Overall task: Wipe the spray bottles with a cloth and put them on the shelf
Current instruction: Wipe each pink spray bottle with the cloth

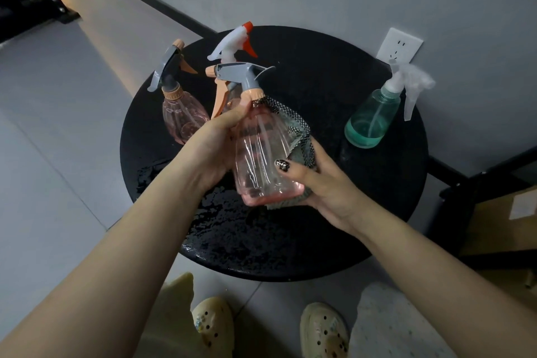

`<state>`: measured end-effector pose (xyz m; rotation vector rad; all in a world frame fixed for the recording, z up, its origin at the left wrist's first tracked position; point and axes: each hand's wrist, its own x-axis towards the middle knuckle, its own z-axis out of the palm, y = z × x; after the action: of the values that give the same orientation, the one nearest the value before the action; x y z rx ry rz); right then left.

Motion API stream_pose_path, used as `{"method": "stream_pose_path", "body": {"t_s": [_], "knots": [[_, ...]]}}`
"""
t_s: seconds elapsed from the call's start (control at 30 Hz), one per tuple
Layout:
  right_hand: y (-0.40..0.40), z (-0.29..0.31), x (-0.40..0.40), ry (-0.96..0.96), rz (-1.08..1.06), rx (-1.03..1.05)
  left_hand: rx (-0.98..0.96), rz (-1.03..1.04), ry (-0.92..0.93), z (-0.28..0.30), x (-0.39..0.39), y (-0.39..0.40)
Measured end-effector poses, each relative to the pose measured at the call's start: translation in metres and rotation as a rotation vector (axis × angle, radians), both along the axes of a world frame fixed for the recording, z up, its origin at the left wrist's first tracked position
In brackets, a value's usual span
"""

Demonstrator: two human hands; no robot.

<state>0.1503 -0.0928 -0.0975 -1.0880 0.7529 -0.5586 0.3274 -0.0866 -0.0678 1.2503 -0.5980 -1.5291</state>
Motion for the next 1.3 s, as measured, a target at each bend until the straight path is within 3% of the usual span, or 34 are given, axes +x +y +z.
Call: {"method": "stream_pose_path", "body": {"t_s": [0.17,0.27,0.63,0.8,0.9,1.07,1.3], "knots": [[0.004,-0.005,0.004,0.093,-0.13,-0.255,-0.052,0.049,-0.398,0.007,-0.003,0.001],[0.01,-0.002,0.006,0.238,-0.144,-0.479,-0.083,0.125,-0.498,0.011,-0.006,0.001],[-0.001,0.021,-0.002,0.461,0.058,-1.083,0.014,-0.006,-0.296,0.007,-0.005,-0.005],[0.007,0.021,-0.016,0.494,0.278,-1.53,0.08,-0.054,-0.011,0.013,0.004,-0.003],[0.011,0.018,-0.024,0.46,0.399,-1.669,0.094,0.048,-0.001,0.013,0.008,-0.004],[0.008,0.014,-0.021,0.432,0.36,-1.675,0.103,0.029,0.076,0.014,0.008,-0.005],[-0.001,0.019,0.0,0.485,0.077,-1.199,0.071,0.013,-0.038,0.0,-0.005,-0.001]]}}
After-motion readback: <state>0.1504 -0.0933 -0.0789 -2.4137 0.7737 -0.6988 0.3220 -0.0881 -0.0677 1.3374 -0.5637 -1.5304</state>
